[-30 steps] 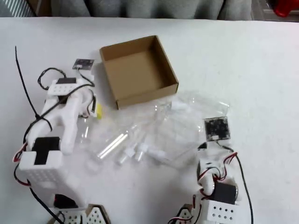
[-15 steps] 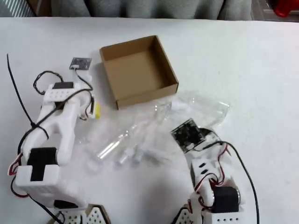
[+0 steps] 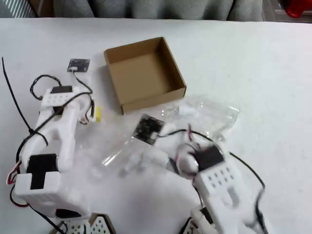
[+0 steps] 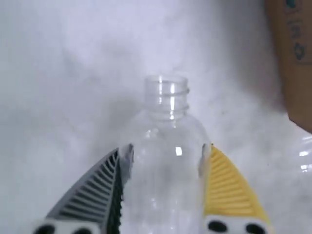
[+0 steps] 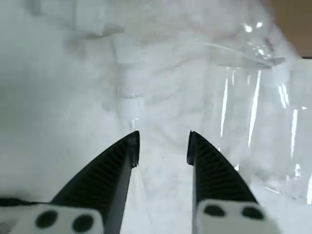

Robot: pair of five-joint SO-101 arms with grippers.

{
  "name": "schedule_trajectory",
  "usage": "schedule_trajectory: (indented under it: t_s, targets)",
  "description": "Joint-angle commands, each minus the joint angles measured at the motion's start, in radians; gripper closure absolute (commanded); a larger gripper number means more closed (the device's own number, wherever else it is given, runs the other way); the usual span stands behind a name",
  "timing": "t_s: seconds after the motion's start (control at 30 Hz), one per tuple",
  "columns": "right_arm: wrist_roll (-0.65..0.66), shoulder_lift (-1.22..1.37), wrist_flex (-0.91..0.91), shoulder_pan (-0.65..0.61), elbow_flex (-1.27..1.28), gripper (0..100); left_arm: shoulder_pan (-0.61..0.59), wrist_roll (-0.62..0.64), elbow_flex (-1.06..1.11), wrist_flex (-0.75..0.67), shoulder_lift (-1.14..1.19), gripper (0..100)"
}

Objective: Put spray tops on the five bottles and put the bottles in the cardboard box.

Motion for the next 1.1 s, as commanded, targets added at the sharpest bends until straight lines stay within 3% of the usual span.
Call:
schedule_trajectory:
  t_s: [0.0, 0.2, 0.93, 1.07]
  targets:
    - [0.078, 0.202, 0.008, -0.027, -0.117, 85.1, -0.012, 0.003, -0.011, -0.018, -0.061, 93]
    - [0.118, 0.409, -0.044, -0.024, -0.18, 85.1, -0.012, 0.002, -0.011, -0.018, -0.061, 92]
    - [0.117, 0.599, -0.306, -0.074, -0.092, 85.4, -0.008, 0.002, -0.011, -0.02, -0.059, 92]
    - [0.112, 0.648, -0.317, -0.059, -0.107, 94.5, -0.007, 0.002, -0.009, -0.02, -0.059, 92]
